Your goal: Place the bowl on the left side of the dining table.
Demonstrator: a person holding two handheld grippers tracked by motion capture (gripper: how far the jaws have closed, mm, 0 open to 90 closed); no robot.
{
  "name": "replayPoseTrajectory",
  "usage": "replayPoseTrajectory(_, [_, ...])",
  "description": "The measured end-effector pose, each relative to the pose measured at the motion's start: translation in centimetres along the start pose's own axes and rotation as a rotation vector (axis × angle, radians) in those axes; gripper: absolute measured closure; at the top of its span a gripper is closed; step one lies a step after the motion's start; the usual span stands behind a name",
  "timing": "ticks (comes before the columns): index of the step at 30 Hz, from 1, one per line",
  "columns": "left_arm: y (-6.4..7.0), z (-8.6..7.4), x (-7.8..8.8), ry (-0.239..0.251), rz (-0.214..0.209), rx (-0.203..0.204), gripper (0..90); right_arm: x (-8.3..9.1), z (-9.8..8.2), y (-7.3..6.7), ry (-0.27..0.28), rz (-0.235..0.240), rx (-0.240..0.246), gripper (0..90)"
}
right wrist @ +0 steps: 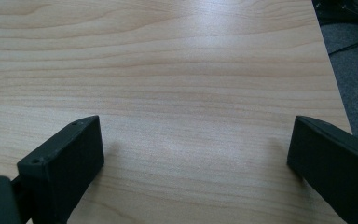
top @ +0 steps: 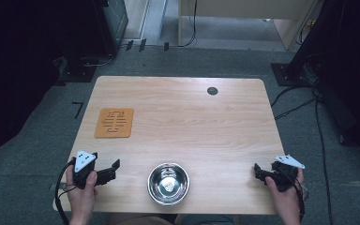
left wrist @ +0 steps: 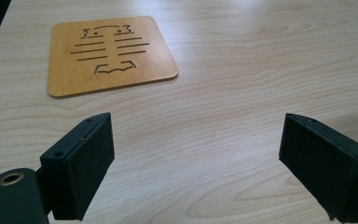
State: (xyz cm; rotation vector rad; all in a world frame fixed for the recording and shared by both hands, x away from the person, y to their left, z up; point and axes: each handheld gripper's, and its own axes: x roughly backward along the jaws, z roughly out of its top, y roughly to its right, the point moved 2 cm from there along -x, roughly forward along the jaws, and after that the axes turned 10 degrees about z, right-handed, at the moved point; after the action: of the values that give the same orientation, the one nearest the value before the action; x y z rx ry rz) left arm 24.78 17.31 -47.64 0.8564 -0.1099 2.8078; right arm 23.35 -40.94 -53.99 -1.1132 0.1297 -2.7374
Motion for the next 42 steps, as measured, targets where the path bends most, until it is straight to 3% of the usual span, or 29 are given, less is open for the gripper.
replayPoseTrajectory(23, [2.0, 0.0, 0.0, -0.001, -0.047, -0.020, 10.1, 0.0, 0.0, 0.0, 0.000, 0.000, -0.001, 3.1])
replayPoseTrajectory(36, [3.7, 0.0, 0.0, -0.008, -0.087, -0.040, 10.1, 0.0, 0.0, 0.0, 0.000, 0.000, -0.001, 3.1])
replayPoseTrajectory(42, [4.3, 0.0, 0.0, -0.013, -0.118, -0.030, 10.1, 0.0, 0.0, 0.0, 0.000, 0.000, -0.001, 3.1])
